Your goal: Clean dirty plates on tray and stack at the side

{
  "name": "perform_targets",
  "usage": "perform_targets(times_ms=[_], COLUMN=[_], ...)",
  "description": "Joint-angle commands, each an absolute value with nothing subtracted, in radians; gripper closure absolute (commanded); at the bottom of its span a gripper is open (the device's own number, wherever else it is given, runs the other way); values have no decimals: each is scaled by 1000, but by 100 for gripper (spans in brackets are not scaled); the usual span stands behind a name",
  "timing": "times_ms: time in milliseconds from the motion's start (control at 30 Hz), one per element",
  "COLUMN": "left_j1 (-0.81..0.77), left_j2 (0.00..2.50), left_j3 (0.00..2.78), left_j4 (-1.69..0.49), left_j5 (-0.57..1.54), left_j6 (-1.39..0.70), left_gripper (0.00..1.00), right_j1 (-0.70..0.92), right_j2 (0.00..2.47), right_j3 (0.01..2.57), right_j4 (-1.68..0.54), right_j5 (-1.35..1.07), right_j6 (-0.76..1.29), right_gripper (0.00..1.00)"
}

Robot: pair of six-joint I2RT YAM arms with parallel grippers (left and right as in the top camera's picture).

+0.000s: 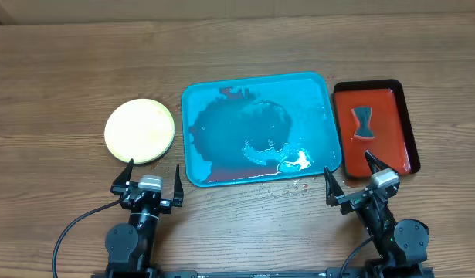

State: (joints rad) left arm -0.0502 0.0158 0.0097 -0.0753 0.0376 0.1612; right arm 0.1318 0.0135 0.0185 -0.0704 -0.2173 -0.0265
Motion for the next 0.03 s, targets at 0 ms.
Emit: perform_targets(times_ms=[0], left_j1=[-44], left_j2=[4], left_j3=[5], left_j4=[-75], left_j5=[42], left_j6=[180], left_gripper=[0], right_j1=[136], right_j2=[3], right_j3=[8], right_j4=[-65], right_j5=[-210], right_j6=[-27], right_gripper=[0])
